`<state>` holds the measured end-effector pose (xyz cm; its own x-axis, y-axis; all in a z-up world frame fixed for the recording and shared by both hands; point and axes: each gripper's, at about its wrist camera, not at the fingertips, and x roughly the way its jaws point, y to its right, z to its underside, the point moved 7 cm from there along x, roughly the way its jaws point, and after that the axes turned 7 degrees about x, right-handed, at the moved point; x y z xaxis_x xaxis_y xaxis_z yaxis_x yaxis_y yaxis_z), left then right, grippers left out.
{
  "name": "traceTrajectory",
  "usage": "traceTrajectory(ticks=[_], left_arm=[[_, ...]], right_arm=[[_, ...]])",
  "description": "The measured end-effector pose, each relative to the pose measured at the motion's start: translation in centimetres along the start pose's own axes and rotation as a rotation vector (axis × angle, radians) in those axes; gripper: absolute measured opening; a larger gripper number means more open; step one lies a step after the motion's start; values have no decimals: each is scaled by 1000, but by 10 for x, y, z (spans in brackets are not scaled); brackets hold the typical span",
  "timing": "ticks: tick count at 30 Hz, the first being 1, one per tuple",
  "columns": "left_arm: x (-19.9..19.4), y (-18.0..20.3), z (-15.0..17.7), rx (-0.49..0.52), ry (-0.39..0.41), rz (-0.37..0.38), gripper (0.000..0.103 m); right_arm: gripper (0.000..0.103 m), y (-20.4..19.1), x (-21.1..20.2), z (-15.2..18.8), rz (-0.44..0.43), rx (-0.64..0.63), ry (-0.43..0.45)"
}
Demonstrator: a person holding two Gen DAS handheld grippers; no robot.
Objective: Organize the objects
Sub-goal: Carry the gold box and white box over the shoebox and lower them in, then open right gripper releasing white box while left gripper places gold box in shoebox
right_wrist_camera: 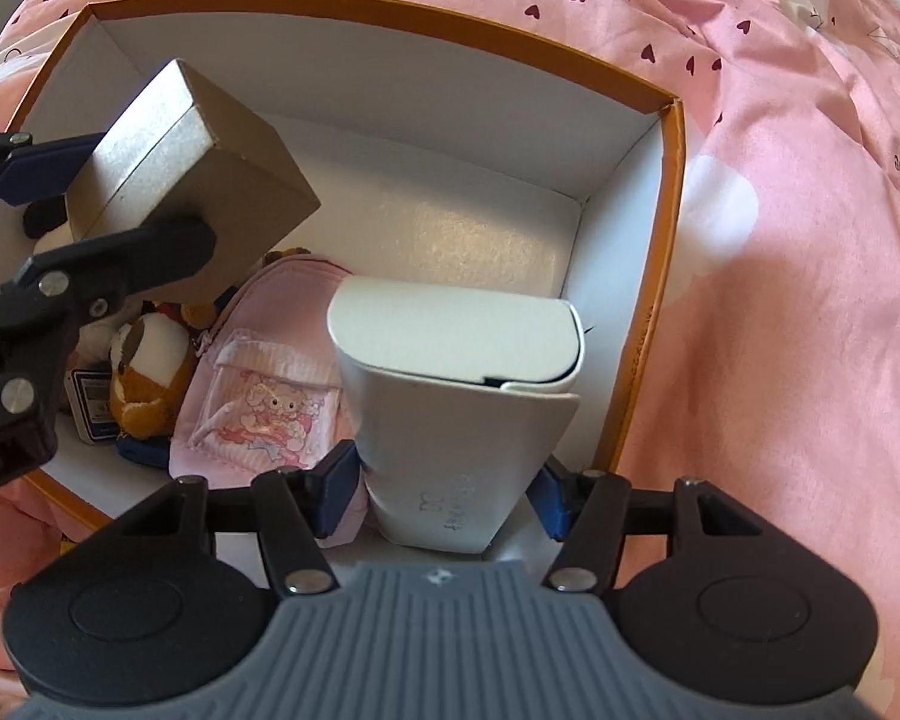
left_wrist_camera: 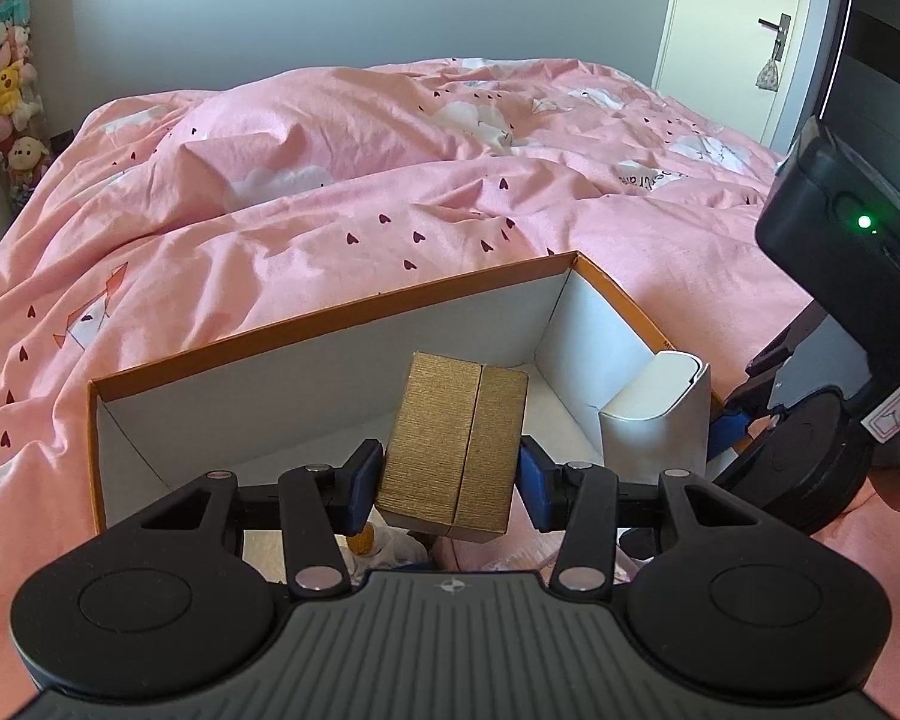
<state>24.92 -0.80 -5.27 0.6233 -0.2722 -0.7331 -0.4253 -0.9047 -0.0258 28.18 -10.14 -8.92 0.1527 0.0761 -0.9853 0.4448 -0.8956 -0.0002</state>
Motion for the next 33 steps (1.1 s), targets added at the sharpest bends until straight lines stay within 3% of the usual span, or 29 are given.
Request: traceTrajectory(ticks=[8, 15, 21, 23, 26, 33], left_arm=[[21, 5, -10, -7, -22, 24, 54], [31, 9, -19, 0, -31, 16, 54], [38, 5, -24, 30, -55, -23, 54], [41, 1, -26, 39, -69, -38, 54], [45, -3, -27, 60, -85, -53, 54], [54, -14, -26, 83, -112, -70, 54]], right_arm=[[61, 2, -15, 3, -55, -21, 24], [60, 15, -45, -12, -60, -4, 129], [55, 13, -53, -25, -9, -166, 233], [49, 10, -48, -30, -3, -242, 257], [41, 4, -27, -40, 6, -357, 266], [40, -8, 13, -70, -21, -468, 252]])
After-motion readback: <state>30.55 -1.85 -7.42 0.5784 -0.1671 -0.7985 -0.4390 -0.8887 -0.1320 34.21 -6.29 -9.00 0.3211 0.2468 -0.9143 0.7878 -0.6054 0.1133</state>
